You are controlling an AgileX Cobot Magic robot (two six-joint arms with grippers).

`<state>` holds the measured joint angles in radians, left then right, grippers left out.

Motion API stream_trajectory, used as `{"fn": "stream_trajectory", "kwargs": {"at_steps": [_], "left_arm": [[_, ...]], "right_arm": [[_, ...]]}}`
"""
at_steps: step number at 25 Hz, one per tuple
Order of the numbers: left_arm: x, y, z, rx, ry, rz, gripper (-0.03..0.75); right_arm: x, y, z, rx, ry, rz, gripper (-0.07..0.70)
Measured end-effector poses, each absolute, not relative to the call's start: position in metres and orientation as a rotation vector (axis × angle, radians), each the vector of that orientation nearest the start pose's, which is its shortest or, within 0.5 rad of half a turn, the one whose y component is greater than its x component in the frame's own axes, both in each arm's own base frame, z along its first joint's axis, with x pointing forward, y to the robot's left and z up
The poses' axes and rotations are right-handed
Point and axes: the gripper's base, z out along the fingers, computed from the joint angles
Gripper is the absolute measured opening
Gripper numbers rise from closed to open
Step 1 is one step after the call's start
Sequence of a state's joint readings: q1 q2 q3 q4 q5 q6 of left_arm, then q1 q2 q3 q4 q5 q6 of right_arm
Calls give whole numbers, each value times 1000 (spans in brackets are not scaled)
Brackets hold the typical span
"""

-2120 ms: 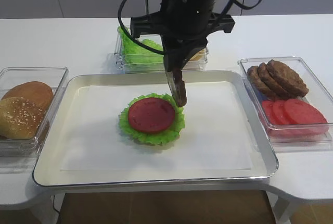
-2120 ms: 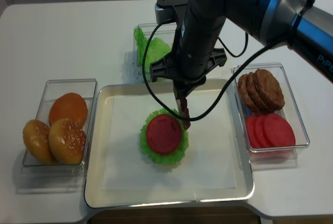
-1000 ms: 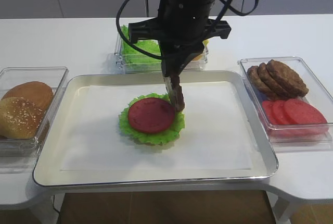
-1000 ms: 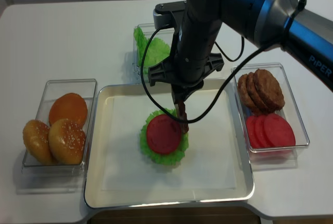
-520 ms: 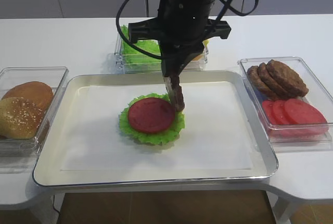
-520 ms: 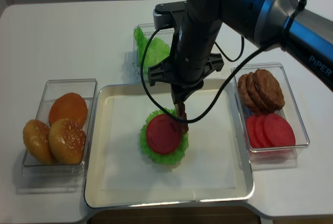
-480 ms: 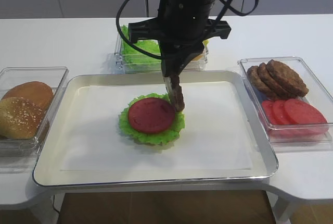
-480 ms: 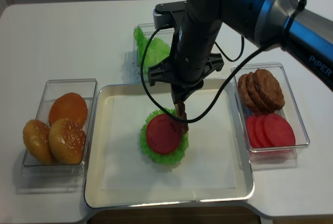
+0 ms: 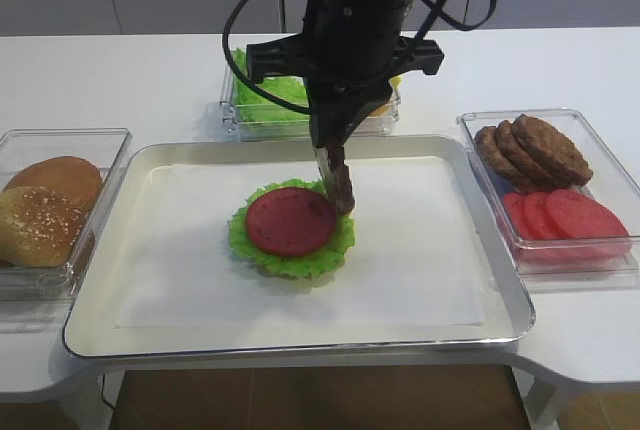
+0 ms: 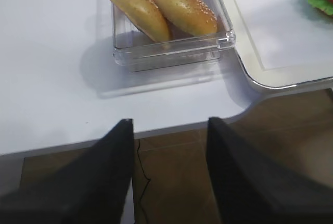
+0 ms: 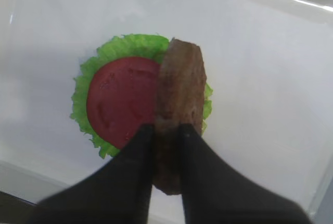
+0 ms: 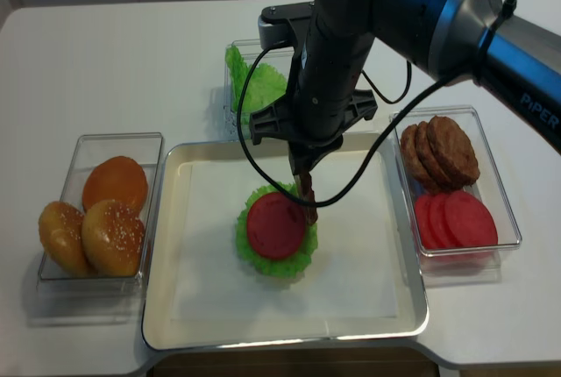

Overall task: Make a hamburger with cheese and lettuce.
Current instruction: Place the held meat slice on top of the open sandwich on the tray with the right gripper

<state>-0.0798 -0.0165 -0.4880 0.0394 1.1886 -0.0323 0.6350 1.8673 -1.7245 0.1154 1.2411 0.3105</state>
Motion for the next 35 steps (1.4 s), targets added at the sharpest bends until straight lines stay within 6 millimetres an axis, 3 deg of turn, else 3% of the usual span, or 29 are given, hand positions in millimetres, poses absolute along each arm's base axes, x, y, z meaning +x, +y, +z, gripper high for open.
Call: {"fn": "stream_trajectory", "kwargs": {"at_steps": [15, 35], "left_arm": [[-12, 4, 264, 46, 2167, -16, 342], [-12, 4, 264, 46, 2167, -16, 342]], "right_arm": [[304, 255, 300, -508, 2891, 307, 126], [283, 291, 283, -694, 2853, 177, 127]]}}
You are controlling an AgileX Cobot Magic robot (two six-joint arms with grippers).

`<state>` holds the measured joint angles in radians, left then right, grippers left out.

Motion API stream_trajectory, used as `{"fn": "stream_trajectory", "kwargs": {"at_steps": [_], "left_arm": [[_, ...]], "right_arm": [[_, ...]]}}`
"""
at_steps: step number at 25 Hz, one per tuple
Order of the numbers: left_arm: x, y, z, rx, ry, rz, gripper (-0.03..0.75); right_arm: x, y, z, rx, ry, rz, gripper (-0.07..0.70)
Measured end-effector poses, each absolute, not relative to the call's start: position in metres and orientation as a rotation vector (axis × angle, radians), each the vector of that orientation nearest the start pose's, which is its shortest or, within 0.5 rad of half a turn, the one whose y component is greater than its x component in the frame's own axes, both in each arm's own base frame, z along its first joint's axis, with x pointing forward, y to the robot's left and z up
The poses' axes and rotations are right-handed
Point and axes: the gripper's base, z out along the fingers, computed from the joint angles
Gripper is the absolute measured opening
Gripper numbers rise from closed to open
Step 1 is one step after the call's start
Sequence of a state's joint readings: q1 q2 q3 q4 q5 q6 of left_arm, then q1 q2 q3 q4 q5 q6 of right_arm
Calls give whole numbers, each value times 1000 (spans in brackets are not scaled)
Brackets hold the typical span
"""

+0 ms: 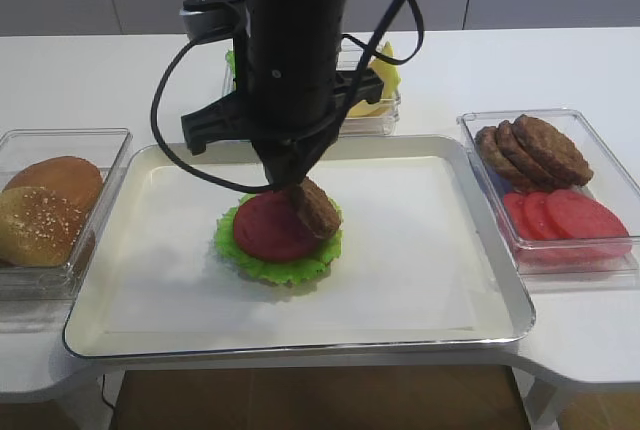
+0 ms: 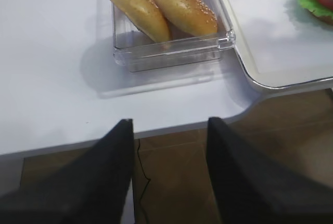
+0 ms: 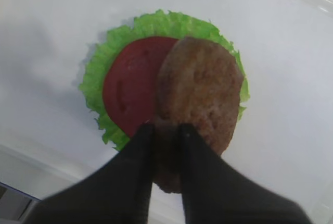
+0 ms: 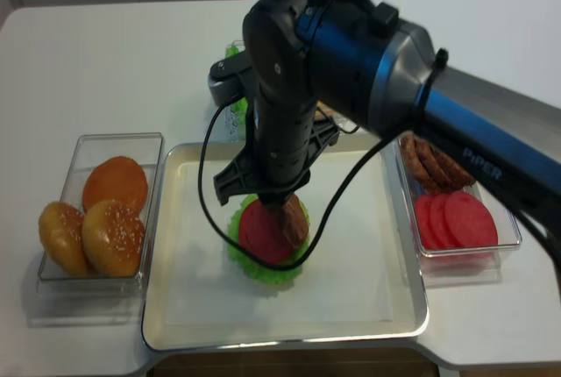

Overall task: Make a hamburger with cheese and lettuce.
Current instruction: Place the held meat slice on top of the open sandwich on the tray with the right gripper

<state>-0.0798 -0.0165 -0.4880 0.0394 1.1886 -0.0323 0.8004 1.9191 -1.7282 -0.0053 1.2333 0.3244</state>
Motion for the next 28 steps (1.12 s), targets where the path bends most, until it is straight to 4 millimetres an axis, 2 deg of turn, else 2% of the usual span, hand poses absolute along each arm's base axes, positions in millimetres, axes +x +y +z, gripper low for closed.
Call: {"fn": "stream_trajectory", "kwargs": {"at_steps": [9, 19, 23, 28], "left_arm": [[-12, 4, 264, 46, 2167, -16, 342], [-12, 4, 264, 46, 2167, -16, 342], [-12, 4, 264, 46, 2167, -16, 342], [-12, 4, 264, 46, 2167, -16, 342]], "right_arm": [[281, 292, 282, -689, 2857, 185, 129], [280, 294, 282, -681, 2868, 209, 167], [279, 296, 279, -676, 2891, 242, 239], [279, 297, 279, -674, 2894, 251, 394]]}}
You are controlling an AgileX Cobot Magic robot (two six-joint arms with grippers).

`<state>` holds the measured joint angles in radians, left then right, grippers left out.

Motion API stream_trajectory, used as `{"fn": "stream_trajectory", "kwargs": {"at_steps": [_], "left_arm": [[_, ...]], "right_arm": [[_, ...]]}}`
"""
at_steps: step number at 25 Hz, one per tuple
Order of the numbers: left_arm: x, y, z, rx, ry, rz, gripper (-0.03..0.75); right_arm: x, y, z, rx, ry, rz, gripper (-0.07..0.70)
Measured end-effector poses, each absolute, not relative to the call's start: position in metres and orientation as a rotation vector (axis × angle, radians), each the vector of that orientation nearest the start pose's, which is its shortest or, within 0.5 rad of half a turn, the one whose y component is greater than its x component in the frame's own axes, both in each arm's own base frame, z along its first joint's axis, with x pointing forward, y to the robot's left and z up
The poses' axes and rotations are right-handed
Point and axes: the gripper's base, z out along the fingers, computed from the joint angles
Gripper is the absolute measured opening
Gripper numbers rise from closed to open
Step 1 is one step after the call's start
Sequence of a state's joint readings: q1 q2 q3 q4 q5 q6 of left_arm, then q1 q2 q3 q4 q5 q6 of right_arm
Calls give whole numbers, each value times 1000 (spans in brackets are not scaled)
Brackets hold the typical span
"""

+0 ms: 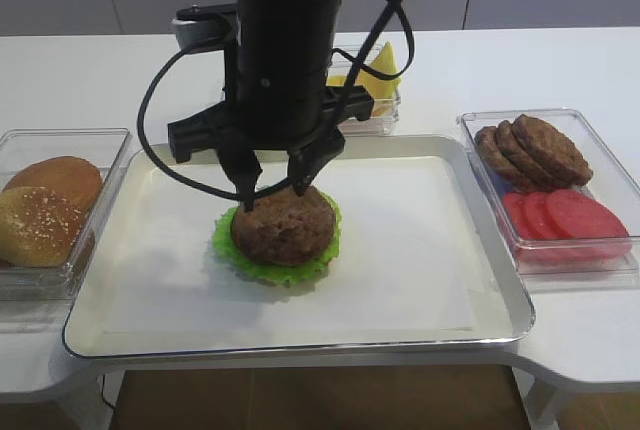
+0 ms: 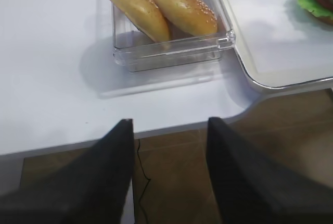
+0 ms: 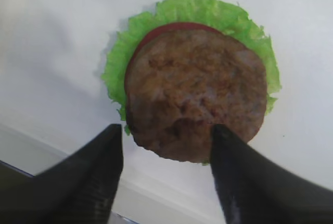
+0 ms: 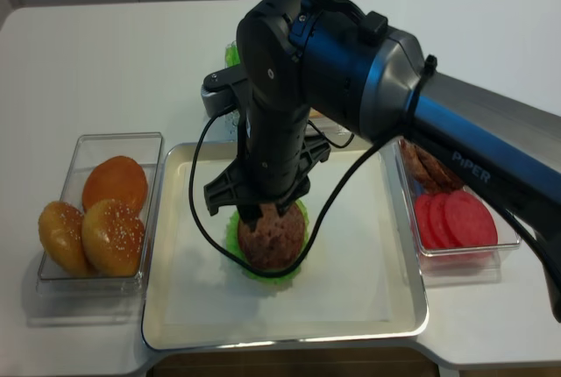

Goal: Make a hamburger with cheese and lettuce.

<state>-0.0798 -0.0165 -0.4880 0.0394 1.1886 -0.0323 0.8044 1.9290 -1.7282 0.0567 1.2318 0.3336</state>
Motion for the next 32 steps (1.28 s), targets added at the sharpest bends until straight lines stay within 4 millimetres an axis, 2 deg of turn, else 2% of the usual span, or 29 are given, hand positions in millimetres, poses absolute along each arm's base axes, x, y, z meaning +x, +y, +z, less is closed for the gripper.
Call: {"fn": "stream_trajectory", "kwargs": {"at_steps": [3, 5, 16, 23, 27, 32], "left_arm": [[-12, 4, 264, 46, 2167, -16, 342], [-12, 4, 264, 46, 2167, -16, 342], [-12, 4, 264, 46, 2167, -16, 342], [-12, 4, 264, 46, 2167, -16, 342], [-12, 4, 264, 46, 2167, -16, 342], [-12, 4, 264, 46, 2167, -16, 342]], "right_arm": [[278, 297, 279, -673, 2897, 259, 459], [278, 298, 279, -670, 2903, 276, 474], [282, 301, 296, -691, 2836, 302, 482], [286, 293, 303, -714, 2772, 188, 482], [296, 274, 316, -632, 2767, 223, 482], [316, 225, 344, -498, 2726, 251, 482]]}}
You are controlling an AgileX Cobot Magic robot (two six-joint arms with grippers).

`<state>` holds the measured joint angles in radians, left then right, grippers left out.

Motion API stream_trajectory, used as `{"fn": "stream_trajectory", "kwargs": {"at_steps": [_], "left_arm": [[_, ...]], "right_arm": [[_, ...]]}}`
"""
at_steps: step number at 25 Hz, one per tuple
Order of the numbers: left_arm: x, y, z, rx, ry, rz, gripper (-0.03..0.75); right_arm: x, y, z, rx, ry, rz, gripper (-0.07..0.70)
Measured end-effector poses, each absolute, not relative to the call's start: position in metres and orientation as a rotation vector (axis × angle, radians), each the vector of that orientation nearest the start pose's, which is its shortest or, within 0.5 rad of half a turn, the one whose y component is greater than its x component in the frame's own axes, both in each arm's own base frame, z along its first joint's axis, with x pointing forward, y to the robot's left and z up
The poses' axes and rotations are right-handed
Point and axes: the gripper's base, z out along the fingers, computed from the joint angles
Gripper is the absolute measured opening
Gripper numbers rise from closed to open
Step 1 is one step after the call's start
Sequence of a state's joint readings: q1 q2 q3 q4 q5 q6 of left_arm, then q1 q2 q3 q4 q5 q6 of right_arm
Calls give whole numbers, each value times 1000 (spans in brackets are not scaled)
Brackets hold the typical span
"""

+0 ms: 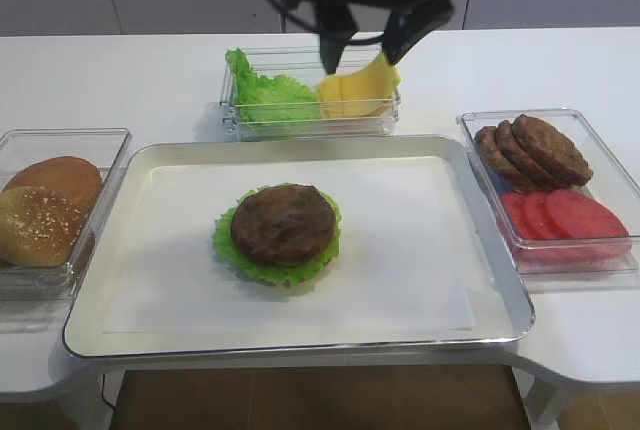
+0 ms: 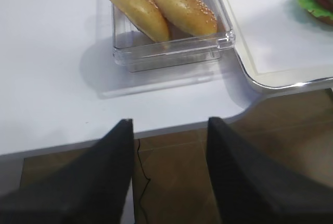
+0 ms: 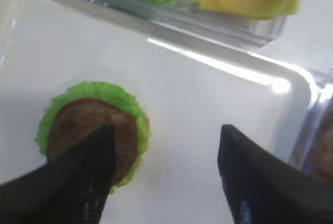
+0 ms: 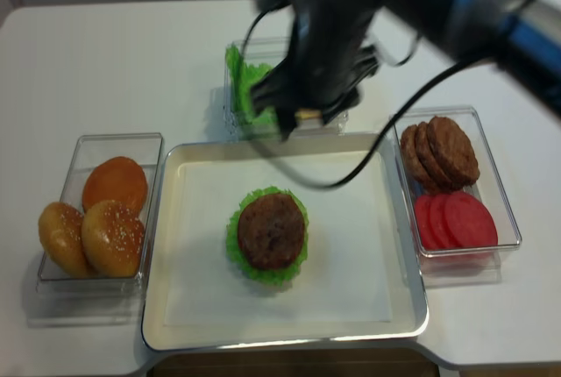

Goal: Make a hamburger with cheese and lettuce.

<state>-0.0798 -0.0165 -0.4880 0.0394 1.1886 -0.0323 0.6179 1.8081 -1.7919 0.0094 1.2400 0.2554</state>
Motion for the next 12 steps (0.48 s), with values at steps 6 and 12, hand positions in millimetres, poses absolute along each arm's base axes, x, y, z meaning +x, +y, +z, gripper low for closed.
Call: {"fn": "stream_trajectory", "kwargs": {"at_steps": [6, 12], "left_arm": [[-12, 4, 264, 46, 2167, -16, 342], [-12, 4, 264, 46, 2167, -16, 342]], "right_arm": [[320, 156, 385, -324, 2640, 221, 483], [302, 82, 401, -105, 2614, 91, 482]]}}
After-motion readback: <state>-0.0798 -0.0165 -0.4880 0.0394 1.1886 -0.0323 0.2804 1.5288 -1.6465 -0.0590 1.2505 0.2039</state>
